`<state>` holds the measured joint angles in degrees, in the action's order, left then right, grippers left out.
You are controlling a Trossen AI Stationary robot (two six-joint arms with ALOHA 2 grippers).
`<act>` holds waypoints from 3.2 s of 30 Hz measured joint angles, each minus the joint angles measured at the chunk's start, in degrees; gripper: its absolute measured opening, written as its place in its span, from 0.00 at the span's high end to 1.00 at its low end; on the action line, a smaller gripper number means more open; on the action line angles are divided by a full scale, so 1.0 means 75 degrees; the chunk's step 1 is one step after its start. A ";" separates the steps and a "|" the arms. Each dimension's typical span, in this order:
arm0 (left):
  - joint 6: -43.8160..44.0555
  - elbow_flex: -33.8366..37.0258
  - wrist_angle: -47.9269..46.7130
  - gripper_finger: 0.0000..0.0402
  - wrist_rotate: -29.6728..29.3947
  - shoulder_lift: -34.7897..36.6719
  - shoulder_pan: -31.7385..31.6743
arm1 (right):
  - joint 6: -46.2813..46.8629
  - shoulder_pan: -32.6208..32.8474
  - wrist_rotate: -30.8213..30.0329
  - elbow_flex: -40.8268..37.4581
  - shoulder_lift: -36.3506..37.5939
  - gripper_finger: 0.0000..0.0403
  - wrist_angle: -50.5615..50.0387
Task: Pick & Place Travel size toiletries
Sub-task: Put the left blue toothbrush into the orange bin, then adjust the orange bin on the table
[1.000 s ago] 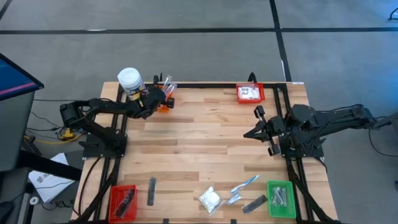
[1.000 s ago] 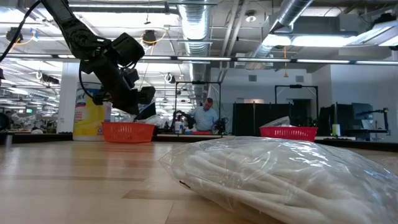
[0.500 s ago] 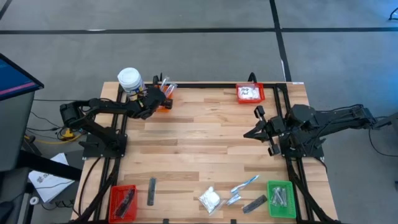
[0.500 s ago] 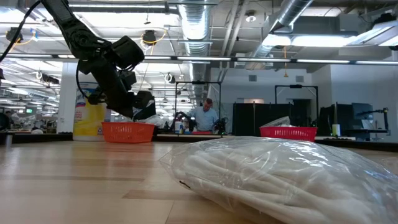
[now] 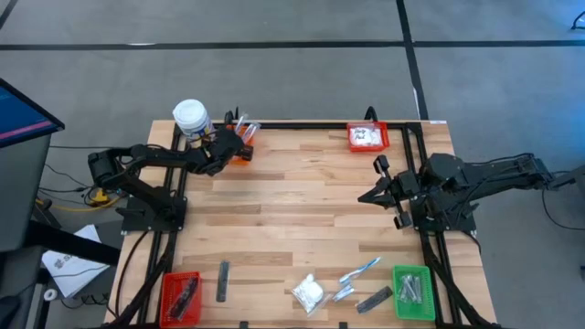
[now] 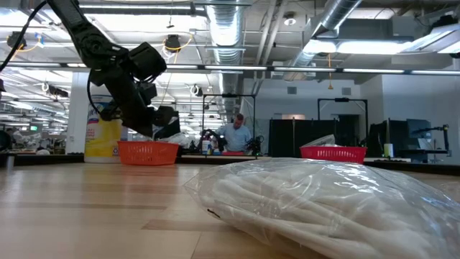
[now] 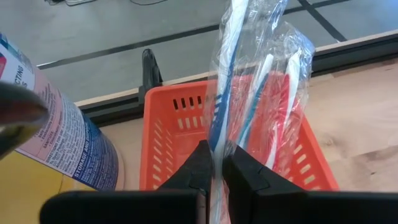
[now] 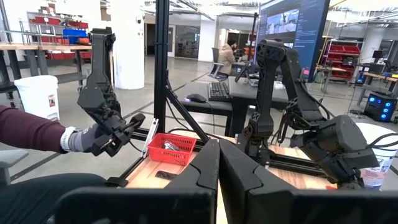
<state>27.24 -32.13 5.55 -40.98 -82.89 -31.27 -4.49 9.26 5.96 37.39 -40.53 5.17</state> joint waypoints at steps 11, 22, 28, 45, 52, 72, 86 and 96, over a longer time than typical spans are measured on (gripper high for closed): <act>0.0077 0.0383 -0.0019 0.96 0.0125 0.0000 -0.0359 | 0.0000 0.0000 0.0000 0.0000 0.0000 1.00 0.0000; 0.0087 0.0415 -0.0004 0.96 0.0287 0.0000 -0.0385 | 0.0000 -0.0006 0.0000 0.0003 0.0000 1.00 -0.0002; 0.0086 0.0415 -0.0001 0.92 0.0377 0.0000 -0.0385 | 0.0000 -0.0006 0.0000 0.0003 0.0000 1.00 -0.0001; 0.0085 0.0415 -0.0001 0.89 0.0383 0.0000 -0.0385 | 0.0000 -0.0006 0.0000 0.0006 0.0000 1.00 -0.0003; 0.0085 0.0415 -0.0013 0.85 0.0383 0.0000 -0.0385 | 0.0000 0.0000 0.0000 0.0006 -0.0002 1.00 -0.0003; 0.0055 0.0412 0.0065 0.60 0.0383 0.0000 -0.0385 | 0.0000 -0.0003 0.0002 0.0006 -0.0003 1.00 -0.0003; 0.0002 0.0412 0.0116 0.54 0.0445 0.0000 -0.0385 | 0.0000 -0.0009 0.0000 0.0006 0.0000 1.00 -0.0003; 0.0003 0.0412 0.0118 0.47 0.0458 0.0006 -0.0325 | 0.0000 -0.0007 0.0000 0.0006 -0.0001 1.00 -0.0003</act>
<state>27.27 -29.04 6.44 -37.54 -82.85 -33.70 -4.49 9.20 5.96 37.43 -40.54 5.15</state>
